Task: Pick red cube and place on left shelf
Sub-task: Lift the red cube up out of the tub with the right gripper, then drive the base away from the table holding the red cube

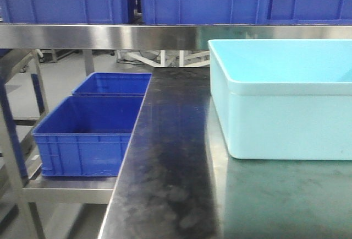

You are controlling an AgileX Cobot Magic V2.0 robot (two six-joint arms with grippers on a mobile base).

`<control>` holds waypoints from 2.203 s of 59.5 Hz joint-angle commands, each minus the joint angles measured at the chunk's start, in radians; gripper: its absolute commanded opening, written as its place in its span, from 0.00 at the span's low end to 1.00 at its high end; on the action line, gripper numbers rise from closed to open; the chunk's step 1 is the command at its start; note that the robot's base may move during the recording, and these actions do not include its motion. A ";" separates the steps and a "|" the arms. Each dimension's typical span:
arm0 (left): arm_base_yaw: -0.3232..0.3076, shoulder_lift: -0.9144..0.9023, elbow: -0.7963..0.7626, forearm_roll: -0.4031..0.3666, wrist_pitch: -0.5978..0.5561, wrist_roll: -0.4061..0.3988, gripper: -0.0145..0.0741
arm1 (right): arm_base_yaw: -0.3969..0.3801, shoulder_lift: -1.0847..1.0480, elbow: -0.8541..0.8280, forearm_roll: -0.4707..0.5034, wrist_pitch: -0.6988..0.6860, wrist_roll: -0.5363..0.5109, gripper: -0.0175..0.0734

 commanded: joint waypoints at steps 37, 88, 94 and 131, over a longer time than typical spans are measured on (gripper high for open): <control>-0.004 -0.014 0.023 -0.003 -0.090 -0.001 0.28 | 0.000 -0.002 -0.030 0.006 -0.069 -0.006 0.25; -0.004 -0.014 0.023 -0.003 -0.090 -0.001 0.28 | 0.000 -0.002 -0.030 0.006 -0.069 -0.006 0.25; -0.004 -0.014 0.023 -0.003 -0.090 -0.001 0.28 | 0.000 -0.002 -0.030 0.006 -0.069 -0.006 0.25; -0.004 -0.014 0.023 -0.003 -0.090 -0.001 0.28 | 0.000 -0.002 -0.030 0.006 -0.068 -0.006 0.25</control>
